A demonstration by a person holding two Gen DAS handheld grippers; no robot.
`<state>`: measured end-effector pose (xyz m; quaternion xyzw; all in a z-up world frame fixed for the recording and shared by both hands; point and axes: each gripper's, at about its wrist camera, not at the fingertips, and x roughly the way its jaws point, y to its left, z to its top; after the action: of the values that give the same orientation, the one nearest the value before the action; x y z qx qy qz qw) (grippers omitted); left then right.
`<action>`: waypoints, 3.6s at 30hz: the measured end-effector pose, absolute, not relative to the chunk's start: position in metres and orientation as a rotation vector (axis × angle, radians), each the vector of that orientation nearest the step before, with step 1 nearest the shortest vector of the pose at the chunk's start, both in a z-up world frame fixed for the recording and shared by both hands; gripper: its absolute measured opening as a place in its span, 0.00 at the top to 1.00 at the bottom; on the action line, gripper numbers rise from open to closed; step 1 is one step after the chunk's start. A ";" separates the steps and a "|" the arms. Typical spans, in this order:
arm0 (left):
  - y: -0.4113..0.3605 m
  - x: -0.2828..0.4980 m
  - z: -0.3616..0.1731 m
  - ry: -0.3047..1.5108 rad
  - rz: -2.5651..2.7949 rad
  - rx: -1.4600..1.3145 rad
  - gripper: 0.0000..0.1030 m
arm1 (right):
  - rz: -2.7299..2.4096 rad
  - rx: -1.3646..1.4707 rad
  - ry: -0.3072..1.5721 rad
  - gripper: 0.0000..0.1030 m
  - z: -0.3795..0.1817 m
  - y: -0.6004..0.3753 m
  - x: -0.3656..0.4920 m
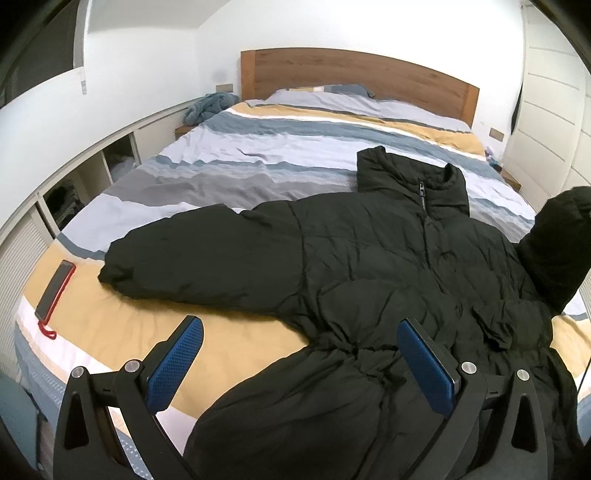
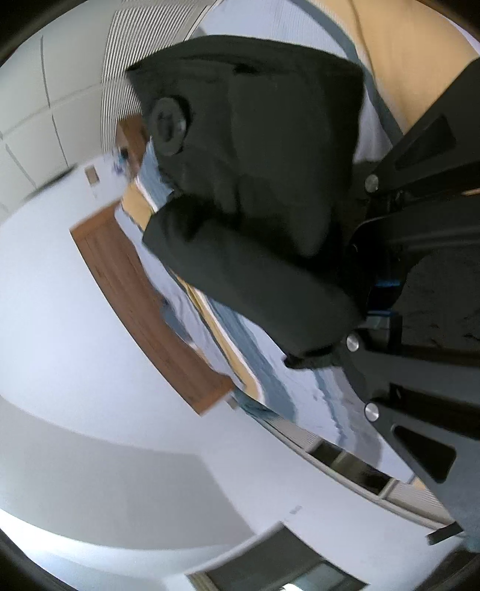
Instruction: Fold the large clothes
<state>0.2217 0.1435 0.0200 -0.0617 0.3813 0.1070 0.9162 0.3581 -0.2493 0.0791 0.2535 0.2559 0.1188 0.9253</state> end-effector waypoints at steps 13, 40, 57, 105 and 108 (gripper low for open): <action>0.150 0.209 0.022 0.788 0.246 -0.140 0.01 | 0.381 0.366 0.684 0.92 0.026 -0.153 0.355; 0.067 0.199 0.095 0.760 0.159 -0.080 0.01 | 0.443 0.010 0.926 0.48 -0.038 -0.060 0.320; -0.048 0.278 0.064 0.806 0.008 -0.024 0.01 | 0.260 0.103 0.838 0.48 0.004 -0.185 0.295; -0.012 0.239 0.001 0.816 0.133 -0.033 0.01 | 0.155 0.152 0.950 0.48 -0.022 -0.187 0.298; -0.004 0.221 0.016 0.774 0.137 -0.042 0.01 | 0.150 0.165 0.931 0.48 -0.010 -0.179 0.278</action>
<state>0.2209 -0.0045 0.0163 -0.0207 0.3773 0.0667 0.9235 0.2784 -0.1790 -0.0101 0.0794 0.4480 0.0723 0.8876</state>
